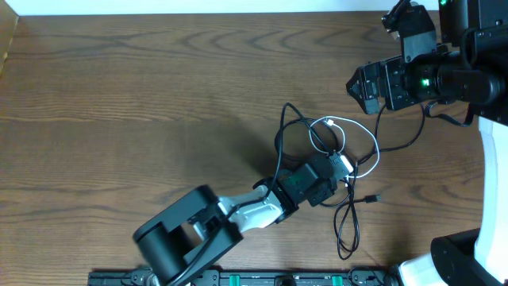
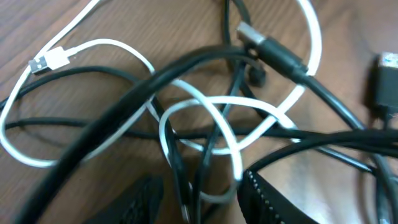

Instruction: Untangle cables

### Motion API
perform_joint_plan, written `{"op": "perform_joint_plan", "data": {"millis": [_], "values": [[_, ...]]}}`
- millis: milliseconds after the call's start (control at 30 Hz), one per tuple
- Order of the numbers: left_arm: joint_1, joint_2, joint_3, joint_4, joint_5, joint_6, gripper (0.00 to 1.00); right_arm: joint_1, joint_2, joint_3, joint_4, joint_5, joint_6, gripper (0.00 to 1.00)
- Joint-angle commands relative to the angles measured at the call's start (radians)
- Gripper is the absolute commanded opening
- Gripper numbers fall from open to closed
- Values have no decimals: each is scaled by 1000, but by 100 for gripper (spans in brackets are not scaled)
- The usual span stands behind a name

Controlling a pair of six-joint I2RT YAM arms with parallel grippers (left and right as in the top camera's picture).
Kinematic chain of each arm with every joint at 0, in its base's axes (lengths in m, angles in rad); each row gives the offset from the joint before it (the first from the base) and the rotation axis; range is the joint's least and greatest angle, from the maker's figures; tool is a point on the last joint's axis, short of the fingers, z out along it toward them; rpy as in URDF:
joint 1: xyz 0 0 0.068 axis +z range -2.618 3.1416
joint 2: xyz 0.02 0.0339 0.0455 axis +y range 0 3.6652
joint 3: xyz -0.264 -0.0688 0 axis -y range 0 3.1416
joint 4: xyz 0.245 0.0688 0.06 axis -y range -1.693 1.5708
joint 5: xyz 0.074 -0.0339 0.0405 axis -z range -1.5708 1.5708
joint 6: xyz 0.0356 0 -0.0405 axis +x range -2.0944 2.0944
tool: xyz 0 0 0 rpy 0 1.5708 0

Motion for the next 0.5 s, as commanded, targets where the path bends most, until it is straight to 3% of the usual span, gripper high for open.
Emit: {"op": "perform_joint_plan", "data": {"millis": [0, 33, 200, 233, 333, 467], "values": [[2, 48, 4, 18, -33, 7, 44, 4, -9, 0, -3, -21, -20, 99], [2, 57, 4, 20, -33, -3, 43, 4, -9, 0, -3, -26, -20, 99], [2, 81, 4, 21, -34, -6, 10, 4, -9, 0, -3, -32, -20, 99], [2, 81, 4, 25, -34, -6, 8, 4, -9, 0, -3, -32, -20, 99], [13, 80, 4, 51, -55, -7, 7, 4, -9, 0, -3, -35, -20, 99], [76, 20, 5, 63, -207, -55, 8, 4, -9, 0, -3, -34, -20, 99]]}}
